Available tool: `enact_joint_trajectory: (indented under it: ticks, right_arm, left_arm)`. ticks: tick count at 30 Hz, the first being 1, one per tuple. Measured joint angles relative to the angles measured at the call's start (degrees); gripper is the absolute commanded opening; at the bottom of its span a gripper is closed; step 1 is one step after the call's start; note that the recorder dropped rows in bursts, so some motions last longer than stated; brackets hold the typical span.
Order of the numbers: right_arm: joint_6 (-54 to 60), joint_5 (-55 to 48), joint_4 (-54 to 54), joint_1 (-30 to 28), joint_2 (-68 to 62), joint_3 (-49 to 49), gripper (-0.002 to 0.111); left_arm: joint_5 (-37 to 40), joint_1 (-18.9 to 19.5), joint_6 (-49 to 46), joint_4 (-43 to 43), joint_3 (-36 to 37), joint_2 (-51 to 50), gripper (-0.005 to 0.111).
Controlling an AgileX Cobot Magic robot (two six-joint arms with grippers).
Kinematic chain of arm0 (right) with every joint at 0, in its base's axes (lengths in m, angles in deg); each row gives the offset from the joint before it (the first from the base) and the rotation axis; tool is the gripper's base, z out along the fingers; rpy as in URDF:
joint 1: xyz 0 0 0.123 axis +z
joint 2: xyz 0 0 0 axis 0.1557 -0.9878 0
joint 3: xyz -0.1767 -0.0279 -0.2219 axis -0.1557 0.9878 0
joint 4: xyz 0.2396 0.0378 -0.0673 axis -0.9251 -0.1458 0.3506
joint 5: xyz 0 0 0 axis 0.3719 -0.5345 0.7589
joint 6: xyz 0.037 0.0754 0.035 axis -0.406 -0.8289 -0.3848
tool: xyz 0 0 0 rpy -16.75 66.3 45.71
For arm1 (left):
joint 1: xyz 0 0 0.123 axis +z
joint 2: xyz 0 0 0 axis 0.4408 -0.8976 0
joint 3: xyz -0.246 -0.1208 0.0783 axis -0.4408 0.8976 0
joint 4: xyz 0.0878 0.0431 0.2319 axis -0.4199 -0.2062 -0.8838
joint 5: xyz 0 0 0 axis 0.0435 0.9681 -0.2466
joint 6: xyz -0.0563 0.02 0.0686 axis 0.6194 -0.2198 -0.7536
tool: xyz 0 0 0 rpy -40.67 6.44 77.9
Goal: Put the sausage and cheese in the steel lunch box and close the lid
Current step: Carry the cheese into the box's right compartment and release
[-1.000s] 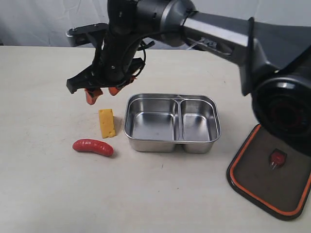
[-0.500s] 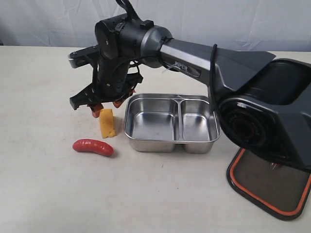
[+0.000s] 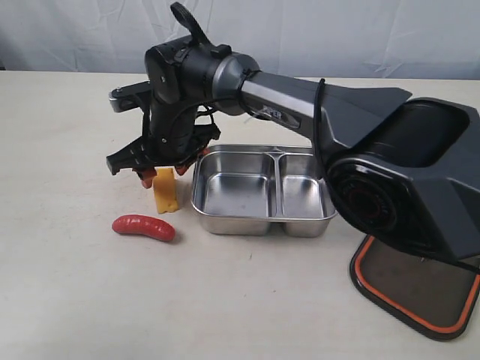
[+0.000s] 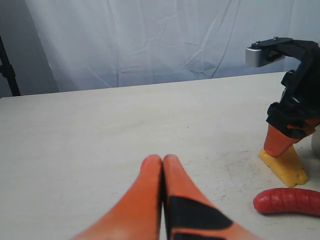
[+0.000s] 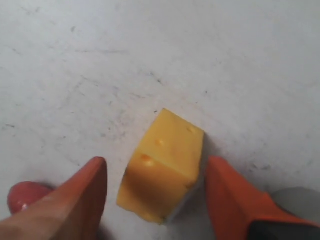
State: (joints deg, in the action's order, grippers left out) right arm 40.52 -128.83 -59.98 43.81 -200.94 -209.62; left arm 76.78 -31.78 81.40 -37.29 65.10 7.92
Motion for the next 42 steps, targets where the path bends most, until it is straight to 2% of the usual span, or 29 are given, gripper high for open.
enact_joint_trajectory:
  ticks: [3, 5, 7, 11, 21, 27, 29, 33, 36, 42]
  right_arm:
    - [-1.53, 0.53, 0.63, 0.0, -0.9, 0.0, 0.055]
    - [-2.03, 0.97, 0.76, 0.0, -1.23, -0.25, 0.051]
    - [-2.27, 1.5, 0.76, 0.0, -1.52, -0.25, 0.038]
    - [-2.42, 1.72, 0.76, 0.0, -1.66, -0.35, -0.001]
    - [-2.56, 2.21, -2.07, 0.0, -0.95, -0.35, 0.0]
    - [-0.99, 3.23, -2.32, 0.0, 8.7, -0.35, 0.0]
    - [-0.63, -0.15, -0.59, 0.09, 12.47, -0.35, 0.0]
    - [-3.2, -9.19, 12.85, -0.32, 16.85, -0.2, 0.0]
    - [-5.26, -9.39, 15.05, -2.98, 18.95, 4.28, 0.0]
    - [-7.27, -9.65, 17.08, -7.77, 25.56, 20.63, 0.0]
  left_arm:
    - [0.0, 0.0, 0.0, 0.0, 0.0, 0.0, 0.0]
    - [0.0, 0.0, 0.0, 0.0, 0.0, 0.0, 0.0]
    - [0.0, 0.0, 0.0, 0.0, 0.0, 0.0, 0.0]
    - [0.0, 0.0, 0.0, 0.0, 0.0, 0.0, 0.0]
    - [0.0, 0.0, 0.0, 0.0, 0.0, 0.0, 0.0]
    - [0.0, 0.0, 0.0, 0.0, 0.0, 0.0, 0.0]
    - [0.0, 0.0, 0.0, 0.0, 0.0, 0.0, 0.0]
    - [0.0, -0.1, 0.0, 0.0, 0.0, 0.0, 0.0]
    - [0.0, -1.4, 0.0, 0.0, 0.0, 0.0, 0.0]
    - [0.0, -3.18, 0.0, 0.0, 0.0, 0.0, 0.0]
